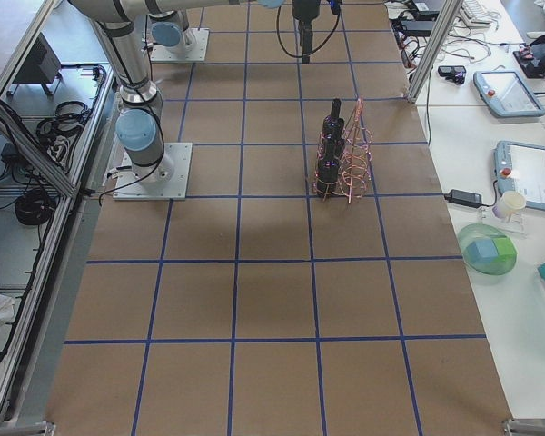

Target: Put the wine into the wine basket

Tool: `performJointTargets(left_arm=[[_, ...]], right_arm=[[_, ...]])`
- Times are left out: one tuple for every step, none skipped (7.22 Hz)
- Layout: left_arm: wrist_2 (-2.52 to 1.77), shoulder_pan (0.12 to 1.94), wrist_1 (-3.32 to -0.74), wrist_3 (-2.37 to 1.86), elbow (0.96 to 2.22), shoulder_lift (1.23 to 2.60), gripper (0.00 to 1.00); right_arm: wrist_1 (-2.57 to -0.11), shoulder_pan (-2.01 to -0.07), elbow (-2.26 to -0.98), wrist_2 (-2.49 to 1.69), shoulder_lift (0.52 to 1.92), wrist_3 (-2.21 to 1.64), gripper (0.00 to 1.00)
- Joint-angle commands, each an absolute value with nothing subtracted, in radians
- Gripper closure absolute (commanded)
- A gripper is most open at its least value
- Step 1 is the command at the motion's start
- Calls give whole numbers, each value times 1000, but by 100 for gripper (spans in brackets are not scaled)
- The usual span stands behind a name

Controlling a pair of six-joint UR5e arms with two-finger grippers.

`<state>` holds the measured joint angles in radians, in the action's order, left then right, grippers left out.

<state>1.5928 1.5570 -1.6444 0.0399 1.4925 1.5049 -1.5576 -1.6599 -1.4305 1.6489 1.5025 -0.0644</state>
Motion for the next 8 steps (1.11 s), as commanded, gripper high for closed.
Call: performJointTargets(left_arm=[[1595, 1557, -1644, 40, 1493, 1505, 0], [1594, 1555, -1644, 40, 1493, 1505, 0], [1592, 1557, -1644, 40, 1493, 1505, 0], [1592, 1557, -1644, 40, 1493, 1505, 0], [1592, 1557, -1644, 40, 1493, 1505, 0], [1592, 1557, -1644, 40, 1493, 1505, 0], [1591, 1557, -1644, 40, 1493, 1505, 0], [1591, 1557, -1644, 40, 1493, 1505, 0]], right_arm=[[-1549, -1654, -1433, 1652, 1509, -55, 0], [-1545, -1649, -1433, 1648, 1511, -51, 0], [-1548, -1646, -1433, 1640, 1511, -4, 0], [-1548, -1635, -1433, 1640, 1512, 15, 0], [-1545, -1628, -1433, 1637, 1513, 17, 0], [-1546, -1617, -1433, 1612, 1513, 53, 0], [-1551, -1608, -1433, 1597, 1514, 69, 0], [-1545, -1608, -1434, 1600, 1525, 71, 0]])
